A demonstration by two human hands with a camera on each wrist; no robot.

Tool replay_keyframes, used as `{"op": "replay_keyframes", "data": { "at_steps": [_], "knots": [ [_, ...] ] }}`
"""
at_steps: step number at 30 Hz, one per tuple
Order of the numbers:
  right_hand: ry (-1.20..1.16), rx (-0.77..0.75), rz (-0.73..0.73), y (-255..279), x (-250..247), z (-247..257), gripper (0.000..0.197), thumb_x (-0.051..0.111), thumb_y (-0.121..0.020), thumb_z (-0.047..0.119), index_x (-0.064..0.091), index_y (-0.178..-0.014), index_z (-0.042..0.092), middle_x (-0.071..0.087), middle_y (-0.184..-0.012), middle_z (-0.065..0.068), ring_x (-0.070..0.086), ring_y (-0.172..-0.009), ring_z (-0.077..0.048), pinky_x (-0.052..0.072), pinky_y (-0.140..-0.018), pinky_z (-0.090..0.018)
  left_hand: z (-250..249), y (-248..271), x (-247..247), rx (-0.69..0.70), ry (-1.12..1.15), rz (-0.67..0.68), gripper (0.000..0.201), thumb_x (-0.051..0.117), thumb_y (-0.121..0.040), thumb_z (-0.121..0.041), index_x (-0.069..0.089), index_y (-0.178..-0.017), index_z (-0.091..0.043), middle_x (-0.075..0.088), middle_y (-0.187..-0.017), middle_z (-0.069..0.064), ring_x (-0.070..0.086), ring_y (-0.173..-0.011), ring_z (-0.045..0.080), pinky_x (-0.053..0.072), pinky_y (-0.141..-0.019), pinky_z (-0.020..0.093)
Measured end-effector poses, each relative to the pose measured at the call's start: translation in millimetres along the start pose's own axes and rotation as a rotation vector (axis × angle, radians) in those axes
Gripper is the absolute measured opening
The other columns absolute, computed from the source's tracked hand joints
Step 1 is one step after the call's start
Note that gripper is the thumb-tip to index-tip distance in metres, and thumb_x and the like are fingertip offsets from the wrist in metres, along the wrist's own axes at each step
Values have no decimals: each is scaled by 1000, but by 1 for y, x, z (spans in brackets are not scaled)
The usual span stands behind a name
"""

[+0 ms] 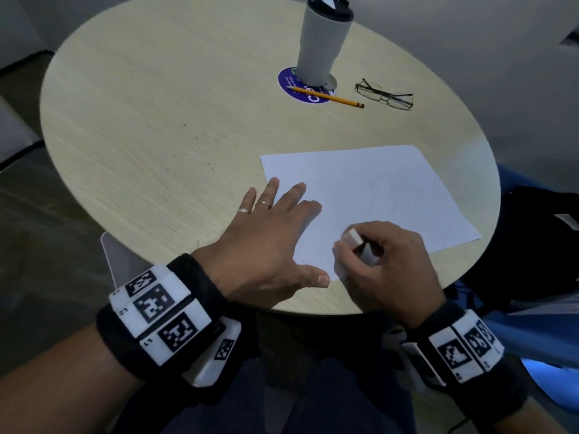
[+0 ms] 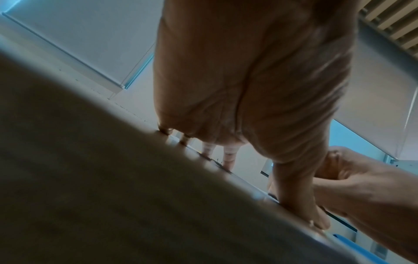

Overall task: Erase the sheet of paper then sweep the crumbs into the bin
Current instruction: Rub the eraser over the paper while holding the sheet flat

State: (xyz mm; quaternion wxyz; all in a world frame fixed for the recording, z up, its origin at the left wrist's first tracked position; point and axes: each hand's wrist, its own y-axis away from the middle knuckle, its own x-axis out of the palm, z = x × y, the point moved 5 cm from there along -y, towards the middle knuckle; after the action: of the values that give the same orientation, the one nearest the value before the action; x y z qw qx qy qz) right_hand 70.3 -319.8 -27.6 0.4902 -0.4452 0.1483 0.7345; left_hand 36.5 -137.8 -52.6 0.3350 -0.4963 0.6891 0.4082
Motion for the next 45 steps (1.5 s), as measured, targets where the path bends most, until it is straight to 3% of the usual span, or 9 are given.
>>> {"op": "replay_keyframes", "data": {
  "at_steps": [3,8,12,17,23,28,33,39,45],
  "knots": [
    [-48,-29,37,3,8,4,26,74,-89,18,64,-66,19,63,-64,4,59,-64,-19,51,-63,-41,2,0,1,8,-3,-4,112,59,-76,-89,8,-163,-40,-16,-174,-12,-24,-159,24,-11,-129,50],
    [42,45,-82,-5,-12,-17,30,74,-88,13,56,-65,14,57,-60,3,54,-60,-20,50,-60,-41,0,1,2,0,-7,-5,111,61,-79,-86,7,-163,-38,-17,-174,-9,-26,-158,25,-13,-128,51],
    [-8,-76,37,4,11,12,26,77,-90,12,64,-68,18,63,-65,5,59,-64,-20,50,-62,-39,0,1,-1,1,12,-10,112,63,-78,-85,9,-164,-38,-15,-174,-9,-25,-158,25,-13,-128,50],
    [32,66,-91,-10,-11,-24,28,75,-90,13,59,-67,12,59,-63,0,55,-62,-24,51,-63,-43,1,1,3,4,-11,-25,112,60,-78,-87,7,-164,-38,-16,-174,-9,-26,-158,26,-13,-128,50],
    [-14,-61,4,3,21,14,22,79,-89,14,66,-72,19,60,-66,4,56,-64,-18,48,-63,-38,1,1,2,11,2,-21,111,61,-78,-86,10,-163,-38,-15,-175,-8,-24,-159,26,-12,-128,51],
    [34,31,-117,-12,-6,-20,25,78,-91,14,65,-69,15,61,-64,3,56,-63,-21,50,-62,-43,-1,3,0,4,-15,-5,111,61,-80,-85,7,-164,-37,-17,-174,-8,-26,-158,26,-12,-129,51],
    [-14,-68,10,0,18,13,27,78,-91,14,65,-68,20,60,-65,5,57,-66,-17,47,-63,-37,0,3,0,5,-9,-11,111,61,-79,-85,9,-163,-37,-16,-174,-8,-25,-158,26,-12,-129,52],
    [67,32,-93,-14,-7,-16,30,76,-93,15,63,-67,19,62,-65,6,58,-65,-17,50,-63,-40,-2,4,-1,2,-23,7,110,62,-81,-83,7,-164,-36,-18,-174,-8,-27,-158,26,-12,-128,53],
    [-75,-9,59,-10,19,13,28,76,-89,12,61,-65,16,58,-60,3,54,-58,-17,48,-59,-38,-1,1,1,3,-25,4,111,62,-78,-85,8,-163,-37,-17,-174,-7,-26,-158,27,-11,-128,54]
  ]
}}
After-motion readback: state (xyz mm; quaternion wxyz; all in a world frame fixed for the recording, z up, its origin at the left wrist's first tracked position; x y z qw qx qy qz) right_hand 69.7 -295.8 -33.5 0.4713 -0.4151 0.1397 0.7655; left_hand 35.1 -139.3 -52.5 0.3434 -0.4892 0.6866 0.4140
